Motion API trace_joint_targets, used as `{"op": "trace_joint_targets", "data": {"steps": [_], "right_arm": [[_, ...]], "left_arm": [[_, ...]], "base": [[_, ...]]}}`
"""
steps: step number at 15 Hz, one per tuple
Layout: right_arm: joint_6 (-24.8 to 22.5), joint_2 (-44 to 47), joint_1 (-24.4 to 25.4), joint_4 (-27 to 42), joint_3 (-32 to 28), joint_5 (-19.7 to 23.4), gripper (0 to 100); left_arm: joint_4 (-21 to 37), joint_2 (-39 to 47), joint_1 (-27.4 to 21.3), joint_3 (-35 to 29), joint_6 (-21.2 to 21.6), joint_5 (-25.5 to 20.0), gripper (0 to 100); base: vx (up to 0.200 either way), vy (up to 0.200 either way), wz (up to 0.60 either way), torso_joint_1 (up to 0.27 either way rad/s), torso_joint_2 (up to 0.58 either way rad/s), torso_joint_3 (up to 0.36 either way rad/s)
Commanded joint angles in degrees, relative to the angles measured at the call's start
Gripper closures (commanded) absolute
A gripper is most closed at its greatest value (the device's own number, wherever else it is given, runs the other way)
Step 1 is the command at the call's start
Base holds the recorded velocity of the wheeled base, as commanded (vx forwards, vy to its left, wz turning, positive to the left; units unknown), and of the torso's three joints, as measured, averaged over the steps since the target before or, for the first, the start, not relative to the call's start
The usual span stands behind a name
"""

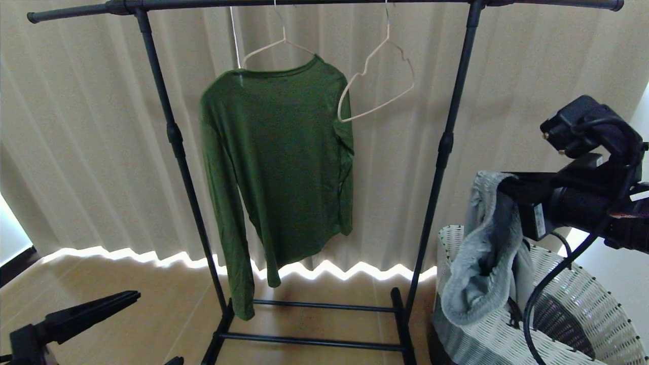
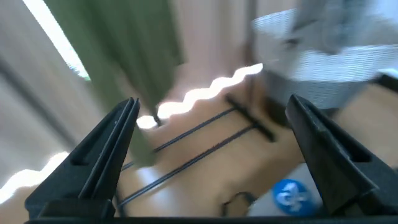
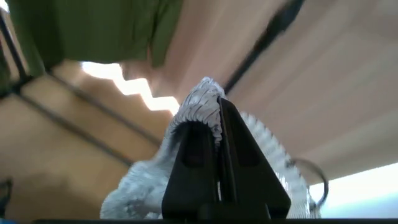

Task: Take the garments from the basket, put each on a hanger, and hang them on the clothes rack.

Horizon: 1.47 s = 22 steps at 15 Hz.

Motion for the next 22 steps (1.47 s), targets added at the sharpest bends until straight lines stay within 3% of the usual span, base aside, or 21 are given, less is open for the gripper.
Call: {"op": "trace_joint_targets", "data": {"steps": [1, 5, 9, 11, 14, 17, 20, 22], "right_arm": [[-0.01, -0.14, 5.04, -2.82, -2.67, 0.18, 100], [0.25, 0.03, 10.66, -5.46, -4.69, 0.79, 100], [5.26, -0.14, 14.09, -6.07, -6.54, 1.06, 100], [7.99, -0.41, 16.29, -6.25, -7.77, 1.41, 100], [8.16, -0.58, 18.84, -9.94, -7.86, 4.66, 100], [8.16, -0.58, 20.94, -12.23, -7.86, 4.75, 100], [8.07, -1.37, 21.03, -12.67, -7.77, 4.75, 100], [8.07, -1.81, 21.03, -12.31, -7.68, 4.66, 100]], "left_arm": [[-0.10, 7.51, -6.23, -6.32, -0.69, -1.29, 0], [-0.18, 24.56, -11.86, -16.51, -0.95, 0.21, 0], [-0.27, 40.03, -23.11, -29.70, -9.74, 13.83, 0], [-0.36, 46.36, -26.98, -34.62, -12.73, 17.00, 0], [-0.36, 51.90, -28.56, -38.84, -15.45, 16.82, 0], [-0.36, 55.77, -28.65, -41.47, -18.26, 17.26, 0], [-0.27, 56.82, -28.65, -41.39, -22.92, 17.26, 0], [-0.36, 56.56, -28.65, -39.63, -22.92, 17.96, 0]], "base": [[0.000, 0.000, 0.00, 0.000, 0.00, 0.000], [0.000, 0.000, 0.00, 0.000, 0.00, 0.000], [0.000, 0.000, 0.00, 0.000, 0.00, 0.000], [0.000, 0.000, 0.00, 0.000, 0.00, 0.000], [0.000, 0.000, 0.00, 0.000, 0.00, 0.000], [0.000, 0.000, 0.00, 0.000, 0.00, 0.000], [0.000, 0.000, 0.00, 0.000, 0.00, 0.000], [0.000, 0.000, 0.00, 0.000, 0.00, 0.000]]}}
